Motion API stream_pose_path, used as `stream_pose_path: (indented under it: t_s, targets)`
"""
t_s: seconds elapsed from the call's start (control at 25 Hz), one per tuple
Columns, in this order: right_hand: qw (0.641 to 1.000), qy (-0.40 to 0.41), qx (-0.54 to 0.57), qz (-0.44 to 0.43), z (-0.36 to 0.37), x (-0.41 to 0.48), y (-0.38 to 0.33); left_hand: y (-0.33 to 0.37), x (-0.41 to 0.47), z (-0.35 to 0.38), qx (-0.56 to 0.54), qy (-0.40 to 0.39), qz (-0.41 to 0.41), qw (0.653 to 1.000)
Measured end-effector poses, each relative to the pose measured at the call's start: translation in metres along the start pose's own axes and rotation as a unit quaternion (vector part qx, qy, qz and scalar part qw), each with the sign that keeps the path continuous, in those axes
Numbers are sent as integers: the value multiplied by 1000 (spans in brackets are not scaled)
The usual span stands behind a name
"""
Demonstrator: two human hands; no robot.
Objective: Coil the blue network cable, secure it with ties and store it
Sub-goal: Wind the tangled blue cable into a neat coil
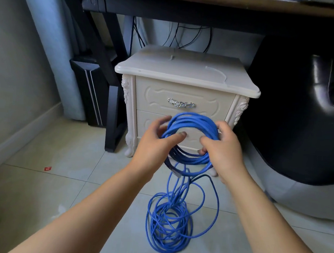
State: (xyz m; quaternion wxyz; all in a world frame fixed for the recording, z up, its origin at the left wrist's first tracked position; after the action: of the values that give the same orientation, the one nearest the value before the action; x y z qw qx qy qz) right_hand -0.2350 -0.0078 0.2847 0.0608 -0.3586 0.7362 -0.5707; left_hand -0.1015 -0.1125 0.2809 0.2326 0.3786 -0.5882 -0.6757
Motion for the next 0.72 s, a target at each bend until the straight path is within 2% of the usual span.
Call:
stream_pose_path:
  t_s: [0.08,0.16,0.24,0.36,0.44,0.56,0.72]
  targets:
    - [995,-37,-78,-48,3,-2,-6,12,-2,-3,133,20,112,985]
    - [982,-82,-137,-100,13,-8,-14,20,-7,4,277,7,199,940]
    - [968,-121,-169,-141,23,-14,-24,19,-8,8,337,-4,204,919]
    - [965,-138,-173,-140,23,-18,-29,20,-5,4,395,46,203,895]
    - [973,-158,-135,-99,16,-15,-23,22,-2,-1,394,52,192,897]
    - [974,-216,-66,-28,9,-13,-19,23,4,-11,333,45,164,928]
    - [977,-212,12,-24,5,-10,-24,25,10,-15,285,28,146,947]
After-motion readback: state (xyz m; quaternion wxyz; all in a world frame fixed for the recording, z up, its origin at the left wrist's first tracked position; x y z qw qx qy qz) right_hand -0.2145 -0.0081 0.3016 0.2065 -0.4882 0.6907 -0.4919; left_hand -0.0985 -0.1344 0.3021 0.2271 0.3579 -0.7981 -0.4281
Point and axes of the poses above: each hand's wrist, its own x-axis towards the middle knuckle, its own z-axis out of the palm, y = z × x, the point moved 6 cm from there along x, towards the middle knuckle, and after that the axes turned 13 degrees about -z, right-handed, at the moved point
